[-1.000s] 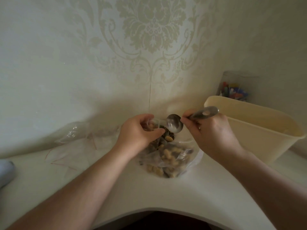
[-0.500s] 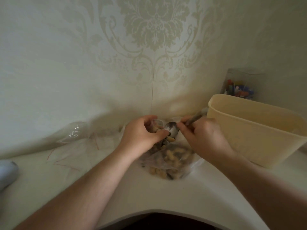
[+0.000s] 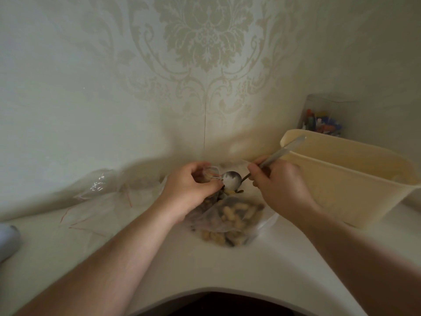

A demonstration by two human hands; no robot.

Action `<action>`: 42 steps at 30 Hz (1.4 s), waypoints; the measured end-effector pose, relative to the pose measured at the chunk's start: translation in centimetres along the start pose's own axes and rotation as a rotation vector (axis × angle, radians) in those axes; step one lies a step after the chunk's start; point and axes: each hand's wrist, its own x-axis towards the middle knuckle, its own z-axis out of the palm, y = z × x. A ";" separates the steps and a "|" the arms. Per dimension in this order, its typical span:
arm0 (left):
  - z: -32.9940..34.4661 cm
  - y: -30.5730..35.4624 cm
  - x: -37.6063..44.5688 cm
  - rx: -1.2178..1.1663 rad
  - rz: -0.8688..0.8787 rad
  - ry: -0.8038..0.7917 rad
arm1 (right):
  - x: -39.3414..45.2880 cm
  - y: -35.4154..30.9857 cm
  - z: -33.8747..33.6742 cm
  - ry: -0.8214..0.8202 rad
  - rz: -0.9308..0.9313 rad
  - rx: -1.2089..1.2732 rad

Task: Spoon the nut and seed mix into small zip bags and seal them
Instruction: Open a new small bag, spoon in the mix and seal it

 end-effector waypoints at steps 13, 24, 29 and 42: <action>-0.4 0.8 -0.8 0.139 0.081 0.006 | 0.4 -2.1 -3.9 0.162 0.077 0.199; -0.6 0.4 -0.2 0.037 -0.025 0.078 | -1.5 -1.9 0.9 -0.025 -0.246 -0.145; -0.5 0.1 -0.1 0.031 0.005 0.067 | -0.4 -1.7 -0.2 -0.004 0.101 0.131; -0.5 0.5 -0.6 0.169 0.069 0.027 | 0.2 -3.9 -4.4 0.236 -0.061 0.145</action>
